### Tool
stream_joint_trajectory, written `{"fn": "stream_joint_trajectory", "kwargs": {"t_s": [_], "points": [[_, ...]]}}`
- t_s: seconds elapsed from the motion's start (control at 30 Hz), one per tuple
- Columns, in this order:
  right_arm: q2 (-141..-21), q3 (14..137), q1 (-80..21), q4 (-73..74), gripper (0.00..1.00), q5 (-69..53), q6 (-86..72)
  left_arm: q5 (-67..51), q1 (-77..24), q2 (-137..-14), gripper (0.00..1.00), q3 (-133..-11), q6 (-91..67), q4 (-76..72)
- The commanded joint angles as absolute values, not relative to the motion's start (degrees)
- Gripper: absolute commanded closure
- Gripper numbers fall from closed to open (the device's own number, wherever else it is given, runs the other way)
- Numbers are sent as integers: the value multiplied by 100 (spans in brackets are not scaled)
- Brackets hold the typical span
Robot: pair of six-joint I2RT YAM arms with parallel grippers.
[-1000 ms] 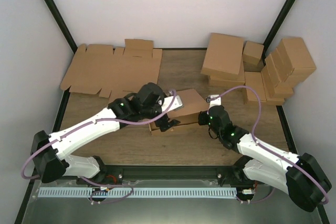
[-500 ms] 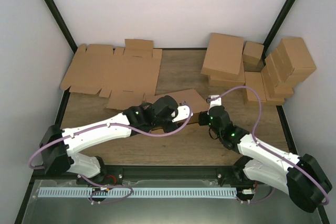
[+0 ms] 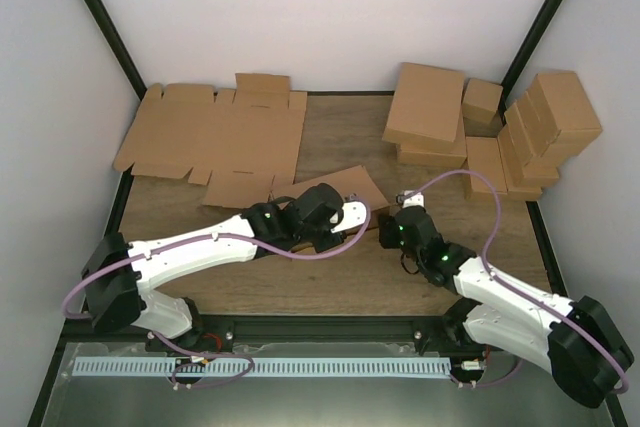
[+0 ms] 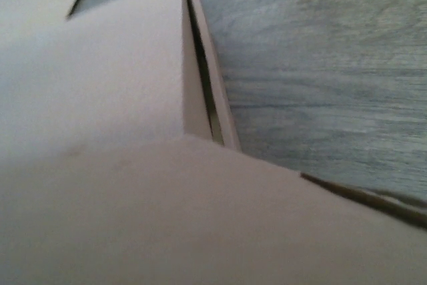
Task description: Fold the paper box
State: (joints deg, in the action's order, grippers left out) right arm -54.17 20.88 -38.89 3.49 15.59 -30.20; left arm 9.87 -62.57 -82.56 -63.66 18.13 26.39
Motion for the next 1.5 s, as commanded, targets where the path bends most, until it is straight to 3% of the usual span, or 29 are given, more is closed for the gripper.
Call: {"fn": "stream_joint_trajectory", "kwargs": {"t_s": [0.0,0.17,0.27,0.47,0.67,0.77,0.93,1.13,1.2,1.33,1.47], "points": [[-5191,2388,-3950,1364,44,1172,-3462,412,-6267,-8456,96,-6302,1521,2503],[-4645,2463,-3947,2013,31,559,-4011,138,-6271,-8608,96,-5950,1166,2156],[-4309,2569,-3951,2410,28,429,-4338,96,-6260,-8628,95,-5800,1025,2005],[-3699,2962,-3946,2914,26,1111,-4560,-37,-6264,-8714,84,-5708,855,1998],[-4169,3661,-3655,3137,25,1800,-4281,125,-6264,-8474,62,-5605,272,1864],[-4506,3928,-3109,2871,25,1101,-3820,-6,-6253,-8096,46,-5516,-33,1715],[-5545,4320,-2498,2329,26,-423,-2967,80,-6032,-7410,28,-5243,-1009,1633],[-6989,4866,-2262,1910,33,-1058,-2374,-147,-4572,-6969,6,-4925,-3298,2388],[-7327,4890,-2109,1705,36,-1263,-2258,-513,-4086,-6867,6,-4588,-3640,2385],[-7958,4905,-1811,1419,40,-1950,-2053,-1000,-3521,-6624,19,-3900,-3941,2053],[-8254,4766,-1740,1154,43,-2309,-1912,-1406,-3274,-6440,24,-3307,-4126,1406]]}}
